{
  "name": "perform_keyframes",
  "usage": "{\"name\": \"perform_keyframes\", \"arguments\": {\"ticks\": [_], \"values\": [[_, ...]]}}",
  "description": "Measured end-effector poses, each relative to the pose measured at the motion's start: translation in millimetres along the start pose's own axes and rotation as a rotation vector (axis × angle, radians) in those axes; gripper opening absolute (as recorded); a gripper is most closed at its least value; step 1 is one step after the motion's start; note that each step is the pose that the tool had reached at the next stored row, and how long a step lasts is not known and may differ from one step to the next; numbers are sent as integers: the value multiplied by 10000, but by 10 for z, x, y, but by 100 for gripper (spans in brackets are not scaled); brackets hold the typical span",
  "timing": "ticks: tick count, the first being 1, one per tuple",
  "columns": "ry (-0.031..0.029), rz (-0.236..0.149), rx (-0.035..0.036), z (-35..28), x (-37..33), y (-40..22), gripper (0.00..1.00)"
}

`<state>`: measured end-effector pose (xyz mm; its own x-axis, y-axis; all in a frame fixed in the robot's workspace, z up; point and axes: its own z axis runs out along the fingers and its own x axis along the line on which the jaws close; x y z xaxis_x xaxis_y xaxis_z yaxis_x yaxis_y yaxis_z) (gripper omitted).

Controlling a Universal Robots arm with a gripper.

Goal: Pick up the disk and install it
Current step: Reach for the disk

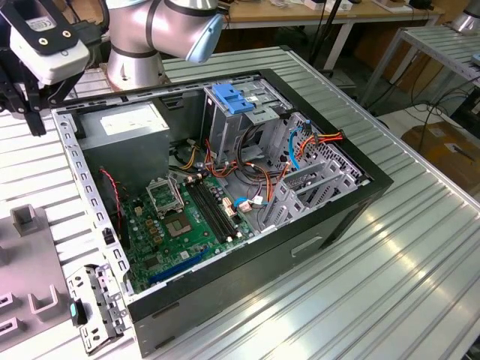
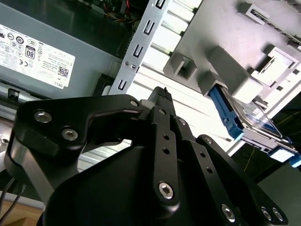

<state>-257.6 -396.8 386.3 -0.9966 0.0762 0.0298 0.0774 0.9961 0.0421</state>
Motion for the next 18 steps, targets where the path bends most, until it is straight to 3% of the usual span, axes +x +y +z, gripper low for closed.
{"name": "perform_keyframes", "arguments": {"ticks": [5,9,18], "values": [[18,2,1,6,142,19,11],[55,4,4,14,333,36,11],[99,4,7,30,659,45,11]]}}
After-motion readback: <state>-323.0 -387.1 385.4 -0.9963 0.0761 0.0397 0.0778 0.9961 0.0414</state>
